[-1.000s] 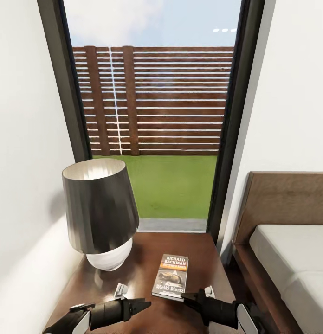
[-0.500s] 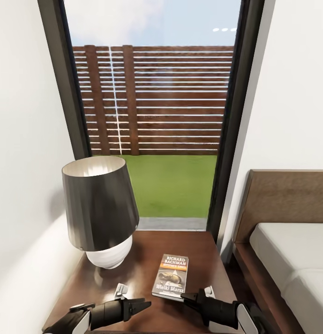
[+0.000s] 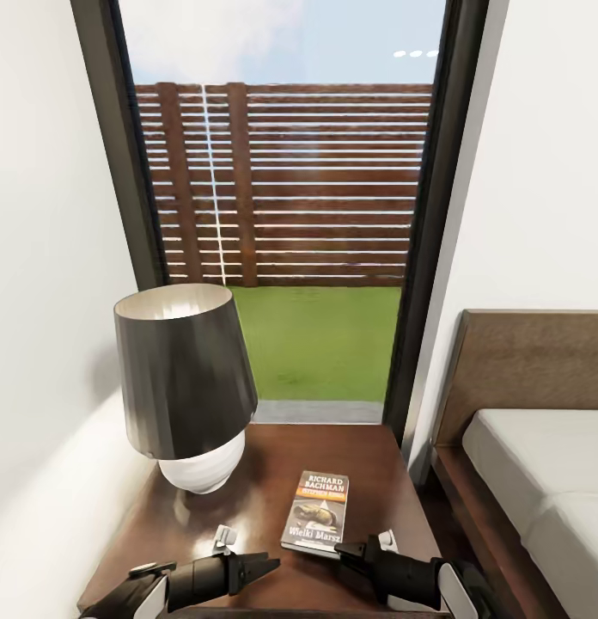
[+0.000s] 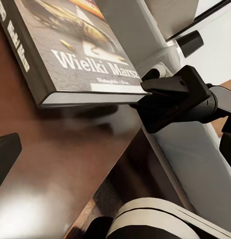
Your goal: In the bedroom, move the book from the bed onto either nightstand, and place the two sandals side by side next to the bed.
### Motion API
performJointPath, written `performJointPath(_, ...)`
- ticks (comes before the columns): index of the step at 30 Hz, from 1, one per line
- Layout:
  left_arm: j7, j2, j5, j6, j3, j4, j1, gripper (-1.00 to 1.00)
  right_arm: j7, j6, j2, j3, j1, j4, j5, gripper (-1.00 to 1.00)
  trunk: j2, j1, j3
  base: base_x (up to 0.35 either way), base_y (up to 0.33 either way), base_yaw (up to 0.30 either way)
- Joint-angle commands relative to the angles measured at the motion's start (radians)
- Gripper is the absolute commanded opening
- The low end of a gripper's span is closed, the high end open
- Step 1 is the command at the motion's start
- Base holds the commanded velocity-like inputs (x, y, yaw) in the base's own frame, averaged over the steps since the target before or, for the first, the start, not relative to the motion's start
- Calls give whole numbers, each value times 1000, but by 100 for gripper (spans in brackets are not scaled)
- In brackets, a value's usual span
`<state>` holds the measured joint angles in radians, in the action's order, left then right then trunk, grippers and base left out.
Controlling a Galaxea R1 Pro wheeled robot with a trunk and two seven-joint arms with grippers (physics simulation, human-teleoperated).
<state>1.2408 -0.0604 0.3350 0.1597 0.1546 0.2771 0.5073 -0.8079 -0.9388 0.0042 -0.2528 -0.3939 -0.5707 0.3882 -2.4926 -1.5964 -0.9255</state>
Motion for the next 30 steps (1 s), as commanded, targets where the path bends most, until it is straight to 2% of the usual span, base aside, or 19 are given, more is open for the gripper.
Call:
performJointPath(1, 2, -1, 10, 11, 8, 1, 0, 100, -4, -3, 0, -3, 0, 0, -3, -100, 0, 0, -1, 0, 0, 0)
performJointPath(4, 2, -1, 10, 11, 8, 1, 0, 100, -4, -3, 1, -3, -1, 0, -3, -100, 0, 0, -1, 0, 0, 0)
performJointPath(7, 2, -1, 10, 11, 8, 1, 0, 100, -4, -3, 1, -3, 0, 0, -3, -100, -8, -4, -12, 0, 0, 0)
performJointPath(21, 2, -2, 10, 11, 7, 1, 0, 100, -4, -3, 1, -3, -1, 0, -3, -100, -8, -4, -12, 0, 0, 0)
performJointPath(30, 2, -2, 10, 11, 6, 1, 0, 100, -4, -3, 0, -3, 0, 0, -3, -100, -8, -4, -12, 90, 0, 0)
